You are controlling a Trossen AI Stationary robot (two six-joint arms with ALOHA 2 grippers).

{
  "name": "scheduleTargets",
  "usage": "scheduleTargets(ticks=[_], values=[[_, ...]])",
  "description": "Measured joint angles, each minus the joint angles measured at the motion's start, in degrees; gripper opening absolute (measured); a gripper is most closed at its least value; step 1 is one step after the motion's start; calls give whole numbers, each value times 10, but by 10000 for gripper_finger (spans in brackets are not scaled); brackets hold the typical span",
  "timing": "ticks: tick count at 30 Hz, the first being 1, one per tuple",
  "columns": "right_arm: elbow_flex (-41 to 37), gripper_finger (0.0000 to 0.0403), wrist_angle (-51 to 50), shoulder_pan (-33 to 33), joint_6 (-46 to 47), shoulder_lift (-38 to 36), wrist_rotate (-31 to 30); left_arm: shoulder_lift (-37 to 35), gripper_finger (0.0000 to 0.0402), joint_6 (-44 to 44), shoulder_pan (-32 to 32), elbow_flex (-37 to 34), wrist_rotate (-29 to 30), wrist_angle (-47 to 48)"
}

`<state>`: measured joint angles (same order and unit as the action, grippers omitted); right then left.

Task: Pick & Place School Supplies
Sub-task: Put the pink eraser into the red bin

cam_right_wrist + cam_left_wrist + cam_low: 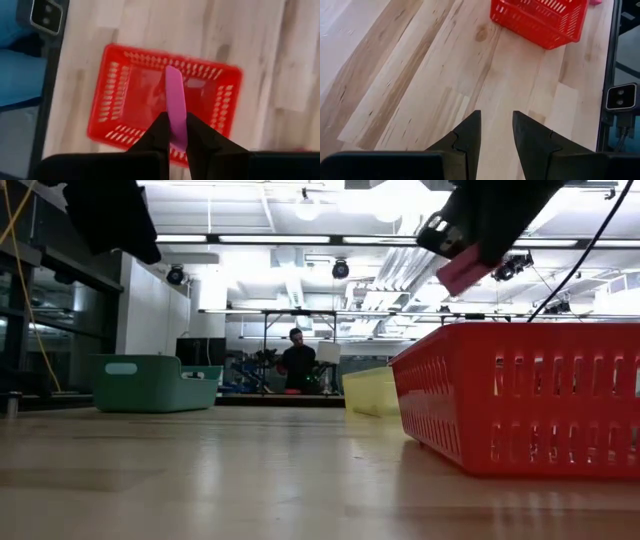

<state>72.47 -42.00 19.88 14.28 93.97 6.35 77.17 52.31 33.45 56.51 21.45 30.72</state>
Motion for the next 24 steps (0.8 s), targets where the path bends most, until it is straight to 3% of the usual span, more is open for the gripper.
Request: scheduleTargets(ticks=[9,24], values=[[0,23,8,15,11,43,20,0,108,-2,0,0,0,0],[0,22,31,11,-4,125,109,0,108,-19,0,0,0,-1]])
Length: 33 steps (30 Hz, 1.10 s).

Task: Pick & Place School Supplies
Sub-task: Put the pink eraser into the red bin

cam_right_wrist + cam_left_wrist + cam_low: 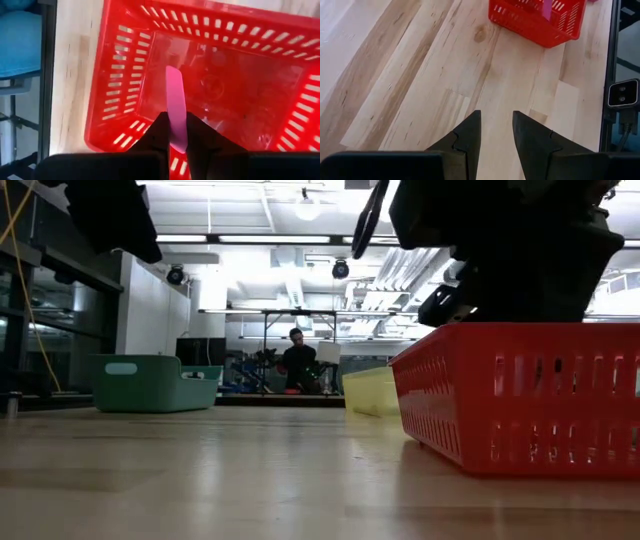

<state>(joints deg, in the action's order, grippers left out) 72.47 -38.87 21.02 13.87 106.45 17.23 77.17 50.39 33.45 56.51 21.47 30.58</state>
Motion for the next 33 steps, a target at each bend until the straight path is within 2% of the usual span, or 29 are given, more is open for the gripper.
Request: scheduleTargets(ticks=[5,10,18,24,33], values=[[0,24,8,0,-5,1,6,0,108,0,0,0,0,-2],[0,46,8,0,-6,3,-1,0,108,1,0,0,0,-3],[0,43,7,0,-17,20,4,0,108,2,0,0,0,-7],[-1,71,1,0,-17,26,-22,0,108,2,0,0,0,-8],[0,109,7,0,-34,26,-25,0,108,2,0,0,0,-9]])
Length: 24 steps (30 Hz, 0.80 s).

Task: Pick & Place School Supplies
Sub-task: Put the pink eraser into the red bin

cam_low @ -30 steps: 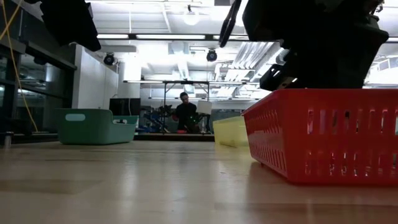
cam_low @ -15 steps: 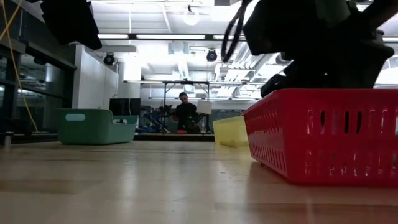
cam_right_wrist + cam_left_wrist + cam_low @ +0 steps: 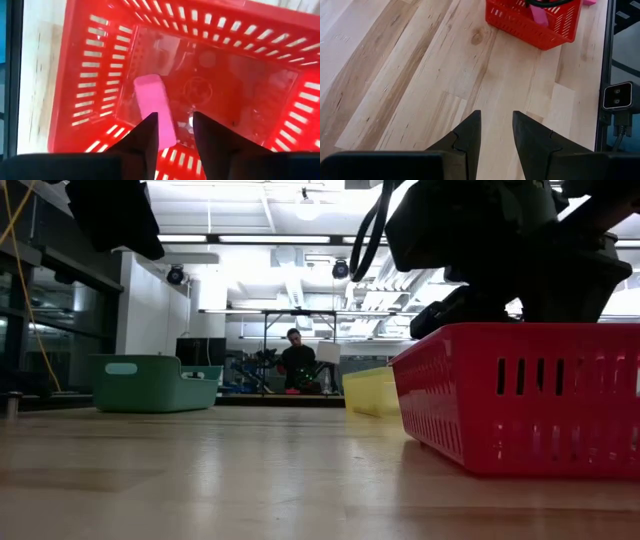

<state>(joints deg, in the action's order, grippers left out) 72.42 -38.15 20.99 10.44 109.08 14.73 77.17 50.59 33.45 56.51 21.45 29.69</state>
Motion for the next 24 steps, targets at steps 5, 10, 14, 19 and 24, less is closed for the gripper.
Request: scheduleTargets(ticks=[5,10,14,19,24], values=[[0,120,-2,-2,-17,-7,-20,0,108,0,0,0,0,0],[1,120,-2,-9,-28,-21,-32,0,108,0,0,0,0,0],[2,121,-4,-17,-30,-34,-33,0,108,0,0,0,0,0],[2,121,-10,-20,-32,-57,-41,0,108,-1,0,0,0,-1],[1,121,-15,-20,-23,-89,-56,0,108,-1,0,0,0,-1]])
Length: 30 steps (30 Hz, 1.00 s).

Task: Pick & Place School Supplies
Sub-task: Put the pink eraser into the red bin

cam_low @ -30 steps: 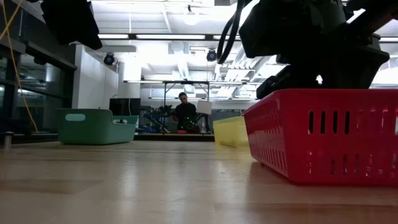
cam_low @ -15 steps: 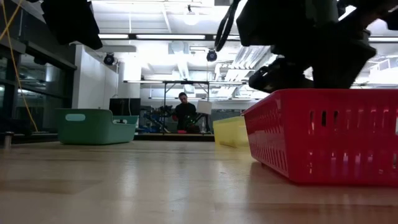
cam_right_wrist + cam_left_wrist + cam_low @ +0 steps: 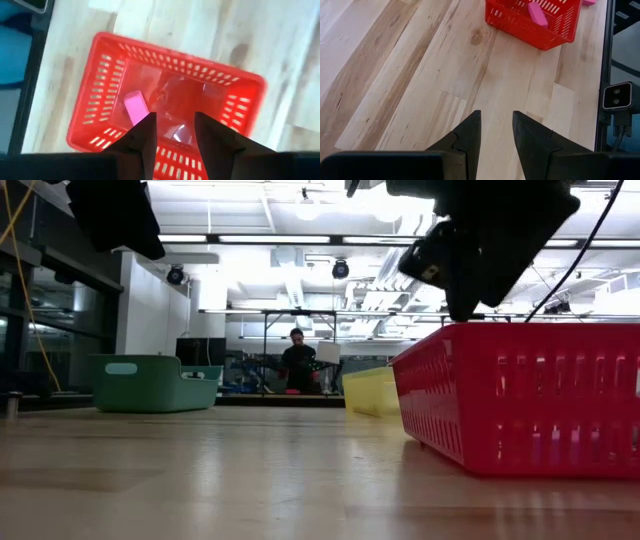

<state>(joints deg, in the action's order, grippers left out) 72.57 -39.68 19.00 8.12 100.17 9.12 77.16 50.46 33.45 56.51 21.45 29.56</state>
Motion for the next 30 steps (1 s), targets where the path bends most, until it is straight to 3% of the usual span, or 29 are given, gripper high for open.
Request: scheduleTargets(ticks=[6,12,22,30], values=[[0,121,-48,3,51,-31,-34,0,108,0,0,0,0,-1],[0,121,-112,16,159,-43,-28,0,108,-1,0,0,0,-3],[0,121,-159,103,368,-48,2,0,108,-11,0,0,0,-2],[0,121,-152,185,533,-48,-7,0,108,-29,0,0,0,-2]])
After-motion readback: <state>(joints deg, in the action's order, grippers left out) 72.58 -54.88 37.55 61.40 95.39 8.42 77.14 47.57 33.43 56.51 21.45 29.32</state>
